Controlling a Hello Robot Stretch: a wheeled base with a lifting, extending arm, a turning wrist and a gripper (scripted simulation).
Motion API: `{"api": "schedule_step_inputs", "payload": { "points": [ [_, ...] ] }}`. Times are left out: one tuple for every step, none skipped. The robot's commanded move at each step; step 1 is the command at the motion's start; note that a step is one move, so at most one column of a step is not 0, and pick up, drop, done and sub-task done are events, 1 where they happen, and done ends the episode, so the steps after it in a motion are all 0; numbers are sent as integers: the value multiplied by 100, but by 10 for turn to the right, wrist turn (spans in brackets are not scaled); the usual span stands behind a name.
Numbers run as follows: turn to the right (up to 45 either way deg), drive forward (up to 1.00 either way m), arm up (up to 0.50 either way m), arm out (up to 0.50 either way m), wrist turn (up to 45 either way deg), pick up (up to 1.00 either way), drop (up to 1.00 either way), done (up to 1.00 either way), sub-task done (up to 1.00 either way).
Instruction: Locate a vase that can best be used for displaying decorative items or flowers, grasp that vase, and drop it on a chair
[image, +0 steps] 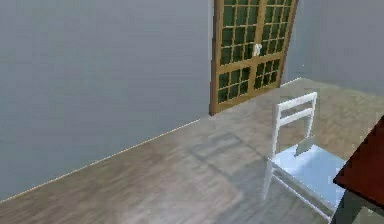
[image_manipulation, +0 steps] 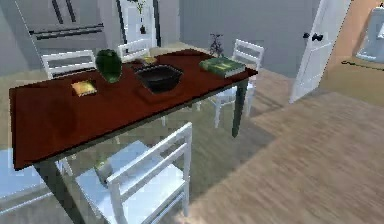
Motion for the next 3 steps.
{"api": "schedule_step_inputs", "payload": {
  "points": [
    [0,100,0,0,0,0,0,0,0],
    [60,0,0,0,0,0,0,0,0],
    [0,55,0,0,0,0,0,0,0]
  ]
}}
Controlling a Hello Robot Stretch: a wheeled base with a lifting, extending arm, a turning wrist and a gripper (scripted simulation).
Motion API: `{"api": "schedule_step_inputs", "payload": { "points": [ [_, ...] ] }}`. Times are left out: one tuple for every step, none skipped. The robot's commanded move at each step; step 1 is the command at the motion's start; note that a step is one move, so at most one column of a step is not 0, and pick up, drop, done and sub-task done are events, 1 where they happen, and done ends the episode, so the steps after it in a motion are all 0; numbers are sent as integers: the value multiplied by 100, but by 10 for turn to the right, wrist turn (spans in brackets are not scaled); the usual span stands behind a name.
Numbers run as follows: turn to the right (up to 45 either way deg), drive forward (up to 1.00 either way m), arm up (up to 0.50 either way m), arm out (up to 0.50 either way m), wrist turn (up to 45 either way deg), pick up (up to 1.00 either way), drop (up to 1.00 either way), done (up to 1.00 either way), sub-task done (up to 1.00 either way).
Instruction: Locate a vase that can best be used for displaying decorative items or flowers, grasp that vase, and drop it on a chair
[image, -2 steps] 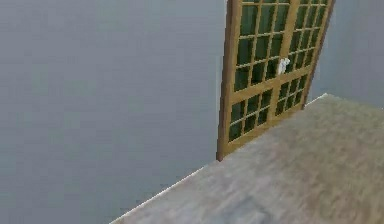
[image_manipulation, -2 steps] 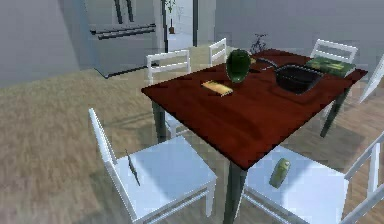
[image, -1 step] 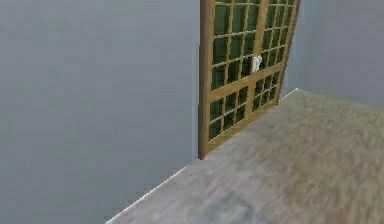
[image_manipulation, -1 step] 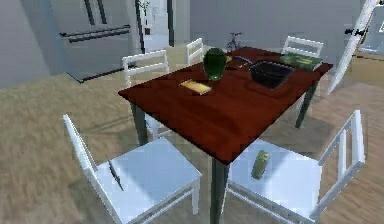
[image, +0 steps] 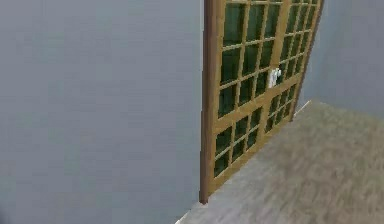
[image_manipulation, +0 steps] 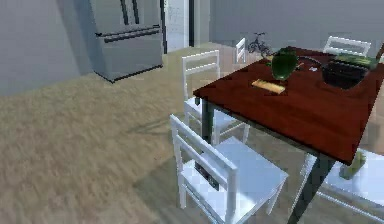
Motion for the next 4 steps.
{"api": "schedule_step_inputs", "payload": {
  "points": [
    [420,0,0,0,0,0,0,0,0],
    [0,40,0,0,0,0,0,0,0],
    [390,0,0,0,0,0,0,0,0],
    [0,100,0,0,0,0,0,0,0]
  ]
}}
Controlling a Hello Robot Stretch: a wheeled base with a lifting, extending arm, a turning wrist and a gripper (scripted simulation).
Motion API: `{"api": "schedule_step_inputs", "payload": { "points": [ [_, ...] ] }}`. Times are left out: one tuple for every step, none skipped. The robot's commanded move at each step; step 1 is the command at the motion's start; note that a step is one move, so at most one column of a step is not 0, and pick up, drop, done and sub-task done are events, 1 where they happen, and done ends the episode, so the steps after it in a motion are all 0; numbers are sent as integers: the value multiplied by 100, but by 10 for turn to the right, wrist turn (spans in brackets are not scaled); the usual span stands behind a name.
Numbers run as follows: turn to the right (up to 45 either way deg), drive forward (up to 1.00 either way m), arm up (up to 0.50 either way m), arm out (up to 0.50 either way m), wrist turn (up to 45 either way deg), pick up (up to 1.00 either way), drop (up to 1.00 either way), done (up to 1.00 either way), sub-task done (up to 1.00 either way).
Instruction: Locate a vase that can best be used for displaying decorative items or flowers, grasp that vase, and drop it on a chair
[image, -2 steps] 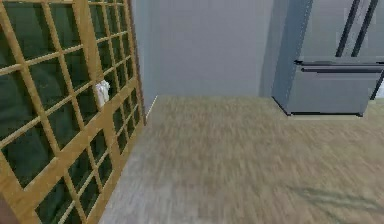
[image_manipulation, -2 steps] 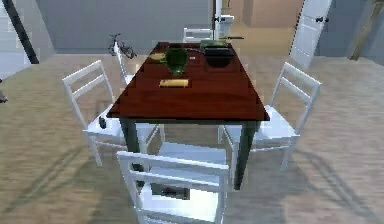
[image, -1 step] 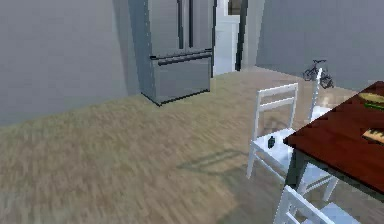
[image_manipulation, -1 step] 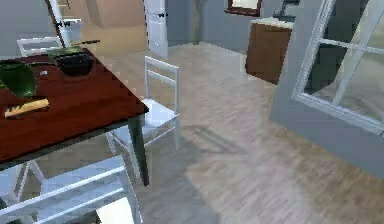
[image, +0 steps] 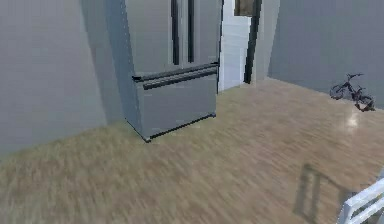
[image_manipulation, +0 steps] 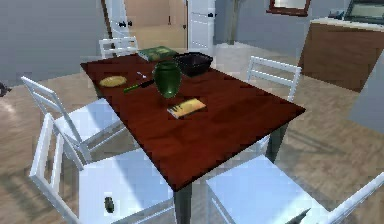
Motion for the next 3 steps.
{"api": "schedule_step_inputs", "payload": {
  "points": [
    [30,0,0,0,0,0,0,0,0],
    [0,70,0,0,0,0,0,0,0],
    [420,0,0,0,0,0,0,0,0]
  ]
}}
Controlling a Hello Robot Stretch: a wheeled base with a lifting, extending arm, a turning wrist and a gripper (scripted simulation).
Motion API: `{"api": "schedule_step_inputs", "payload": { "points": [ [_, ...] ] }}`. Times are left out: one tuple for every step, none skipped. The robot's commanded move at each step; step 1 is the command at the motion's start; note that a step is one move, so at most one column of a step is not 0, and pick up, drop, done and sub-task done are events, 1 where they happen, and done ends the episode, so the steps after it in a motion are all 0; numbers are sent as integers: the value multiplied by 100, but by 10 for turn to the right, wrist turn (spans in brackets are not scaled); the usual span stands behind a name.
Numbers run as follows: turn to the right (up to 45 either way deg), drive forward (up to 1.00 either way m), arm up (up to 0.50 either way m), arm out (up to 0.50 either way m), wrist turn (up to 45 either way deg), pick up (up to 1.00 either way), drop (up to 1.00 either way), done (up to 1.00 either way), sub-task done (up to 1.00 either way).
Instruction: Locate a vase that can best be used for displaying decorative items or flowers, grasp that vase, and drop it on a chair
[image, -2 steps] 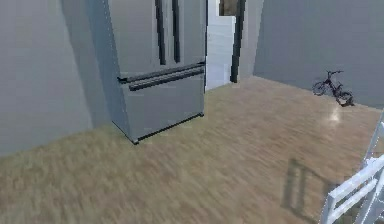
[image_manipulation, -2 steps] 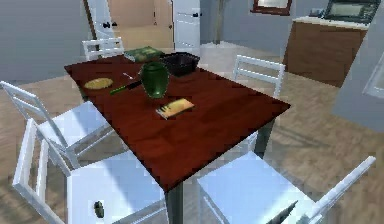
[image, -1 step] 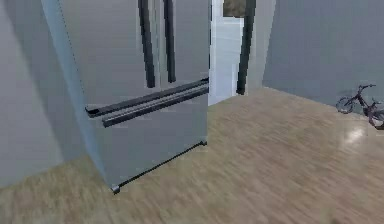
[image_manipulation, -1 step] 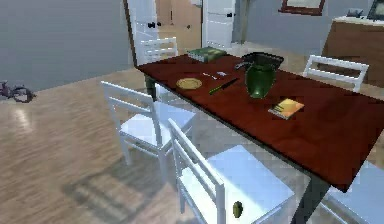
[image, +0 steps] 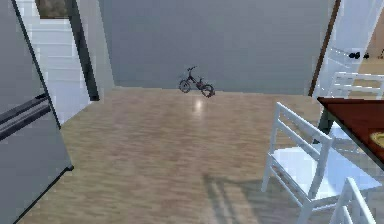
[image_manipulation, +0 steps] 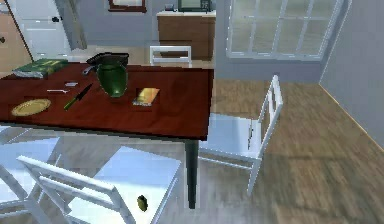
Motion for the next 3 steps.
{"api": "schedule_step_inputs", "payload": {
  "points": [
    [0,5,0,0,0,0,0,0,0],
    [-450,0,0,0,0,0,0,0,0],
    [-270,0,0,0,0,0,0,0,0]
  ]
}}
